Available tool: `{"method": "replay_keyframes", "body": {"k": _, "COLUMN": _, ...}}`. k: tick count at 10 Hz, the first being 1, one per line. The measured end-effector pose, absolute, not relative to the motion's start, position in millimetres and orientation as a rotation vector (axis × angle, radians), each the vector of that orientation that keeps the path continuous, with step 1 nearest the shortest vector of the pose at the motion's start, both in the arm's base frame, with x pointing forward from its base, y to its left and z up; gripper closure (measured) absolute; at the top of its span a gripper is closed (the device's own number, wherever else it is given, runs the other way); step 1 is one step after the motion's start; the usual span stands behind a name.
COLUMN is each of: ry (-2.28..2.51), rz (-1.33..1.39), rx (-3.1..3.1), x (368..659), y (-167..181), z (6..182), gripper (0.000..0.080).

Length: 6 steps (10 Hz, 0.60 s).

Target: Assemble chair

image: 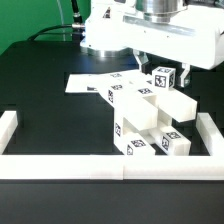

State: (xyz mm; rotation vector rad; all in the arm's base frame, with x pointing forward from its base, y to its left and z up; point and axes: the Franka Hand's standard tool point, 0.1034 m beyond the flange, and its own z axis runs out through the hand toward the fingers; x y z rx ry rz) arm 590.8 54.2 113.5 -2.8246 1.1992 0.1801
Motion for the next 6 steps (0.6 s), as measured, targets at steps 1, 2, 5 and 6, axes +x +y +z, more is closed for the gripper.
{"method": "replay_keyframes", "body": {"k": 1, "ry": 1.095, "rz": 0.176, "rx": -2.862, "x": 590.8, "y": 53.5, "z": 113.3, "gripper": 0.0151}}
{"method": "replay_keyframes", "body": {"k": 2, "ry": 1.004, "rz": 0.172, "rx": -2.892, "x": 590.8, "y": 52.8, "z": 113.3, "gripper": 0.0151}}
{"method": "replay_keyframes", "body": {"k": 5, "ry": 0.843, "rz": 0.165, "rx": -2.937, "x": 591.1, "y": 51.4, "z": 113.5, "gripper": 0.0187}}
{"method": "replay_keyframes", "body": {"k": 6, "ry": 0.846, "rz": 0.165, "rx": -2.936, "x": 590.9, "y": 51.3, "z": 113.3, "gripper": 0.0187}}
